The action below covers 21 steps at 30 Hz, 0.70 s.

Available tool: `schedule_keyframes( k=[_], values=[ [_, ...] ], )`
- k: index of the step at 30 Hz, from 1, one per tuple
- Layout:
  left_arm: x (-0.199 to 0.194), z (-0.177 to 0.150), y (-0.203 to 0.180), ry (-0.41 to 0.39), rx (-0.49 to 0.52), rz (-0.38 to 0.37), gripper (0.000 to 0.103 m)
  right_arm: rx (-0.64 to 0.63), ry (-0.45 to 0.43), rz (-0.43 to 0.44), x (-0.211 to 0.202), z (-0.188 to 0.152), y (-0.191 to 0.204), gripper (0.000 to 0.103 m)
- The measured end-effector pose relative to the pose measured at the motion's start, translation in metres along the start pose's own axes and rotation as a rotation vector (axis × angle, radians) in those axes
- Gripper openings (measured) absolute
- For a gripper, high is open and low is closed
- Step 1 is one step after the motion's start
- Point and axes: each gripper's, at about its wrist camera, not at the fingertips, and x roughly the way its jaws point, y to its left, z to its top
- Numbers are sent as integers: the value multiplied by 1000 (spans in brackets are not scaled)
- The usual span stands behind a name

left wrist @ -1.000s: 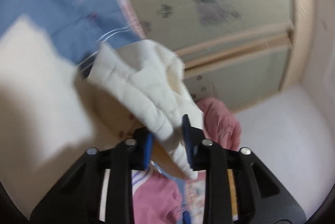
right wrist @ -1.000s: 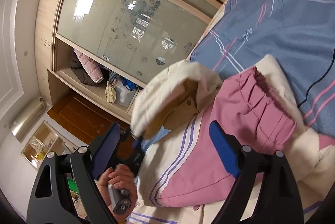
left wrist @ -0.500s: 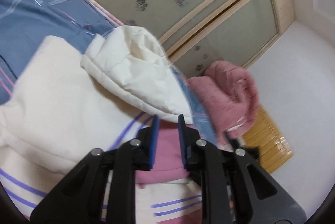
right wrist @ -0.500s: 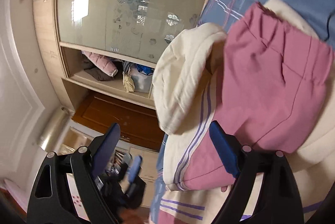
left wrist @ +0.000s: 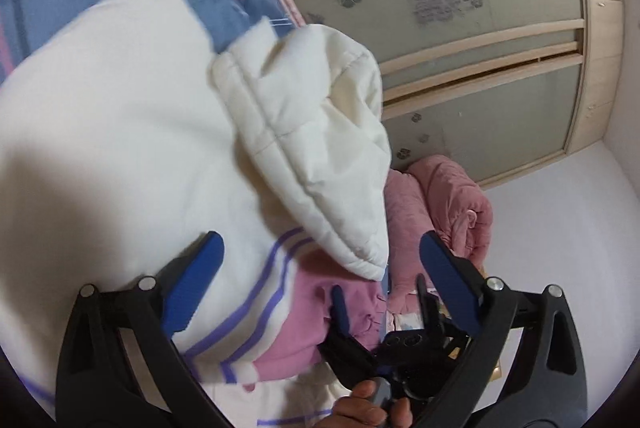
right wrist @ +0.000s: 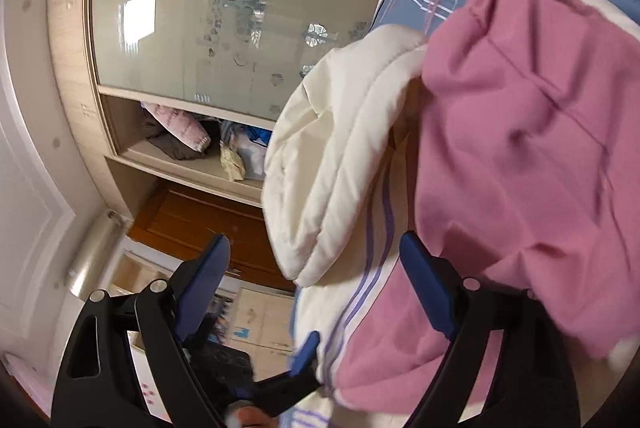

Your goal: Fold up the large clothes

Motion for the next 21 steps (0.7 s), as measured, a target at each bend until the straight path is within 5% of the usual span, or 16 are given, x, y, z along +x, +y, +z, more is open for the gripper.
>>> schedule_keyframes(
  k=[10, 14, 17, 19, 21],
  values=[
    [39, 27, 2, 13, -37, -4, 88, -79, -28, -90, 22, -8, 27, 81],
    [41, 32, 18, -20, -87, -29, 70, -7, -39, -32, 29, 2, 6, 52],
    [44, 41, 29, -33, -113, -72, 46, -10, -59, 41, 27, 5, 5, 13],
    [44, 47, 35, -23, -122, -121, 27, -20, -59, 90, 26, 5, 11, 9],
    [37, 49, 33, -22, -109, -171, 24, -34, -52, 165, 24, 4, 20, 7]
  ],
)
